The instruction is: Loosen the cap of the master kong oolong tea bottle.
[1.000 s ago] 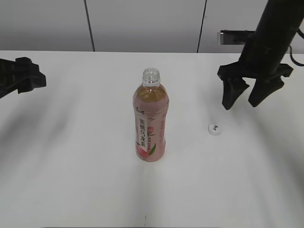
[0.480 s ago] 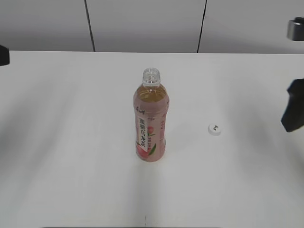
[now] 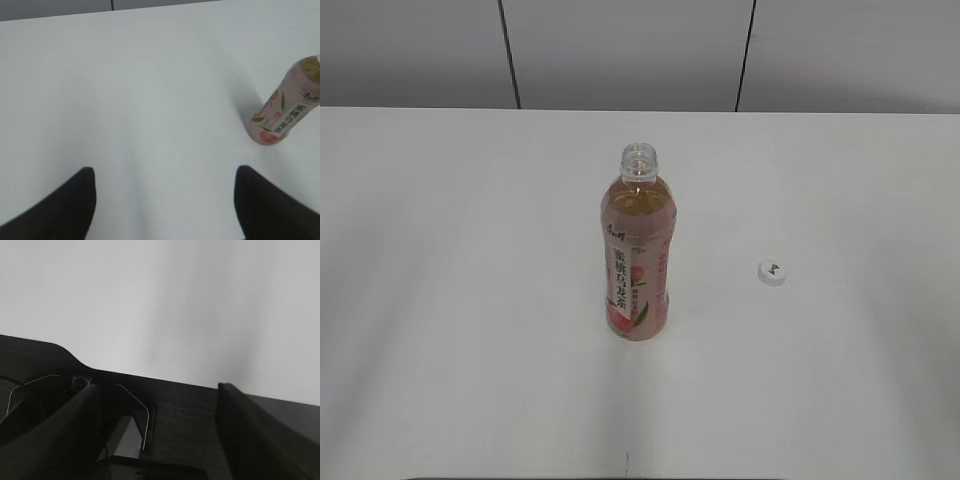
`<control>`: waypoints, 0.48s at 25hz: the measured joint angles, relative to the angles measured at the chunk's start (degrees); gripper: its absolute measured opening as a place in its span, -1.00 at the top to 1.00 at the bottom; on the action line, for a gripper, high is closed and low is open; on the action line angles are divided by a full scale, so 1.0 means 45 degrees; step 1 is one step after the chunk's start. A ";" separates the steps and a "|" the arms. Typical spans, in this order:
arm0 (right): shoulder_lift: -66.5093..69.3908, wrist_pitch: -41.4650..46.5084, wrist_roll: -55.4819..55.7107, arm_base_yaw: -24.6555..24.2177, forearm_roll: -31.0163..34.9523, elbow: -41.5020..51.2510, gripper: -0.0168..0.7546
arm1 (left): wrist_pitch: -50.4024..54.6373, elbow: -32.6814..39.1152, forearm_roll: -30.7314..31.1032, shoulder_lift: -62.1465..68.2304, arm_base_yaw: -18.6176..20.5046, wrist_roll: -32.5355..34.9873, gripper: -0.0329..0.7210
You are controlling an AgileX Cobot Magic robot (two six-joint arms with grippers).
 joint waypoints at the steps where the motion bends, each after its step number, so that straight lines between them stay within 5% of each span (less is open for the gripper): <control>1: -0.0886 0.0031 0.0000 0.0000 -0.0085 0.0295 -0.45 | 0.0351 0.0000 0.0090 -0.0378 0.0000 0.0000 -0.45; 12: -0.7616 -0.0549 -0.0021 0.0000 -0.0766 0.2554 -0.28 | 0.1988 0.1859 0.0616 -0.3314 0.0000 0.0000 -0.45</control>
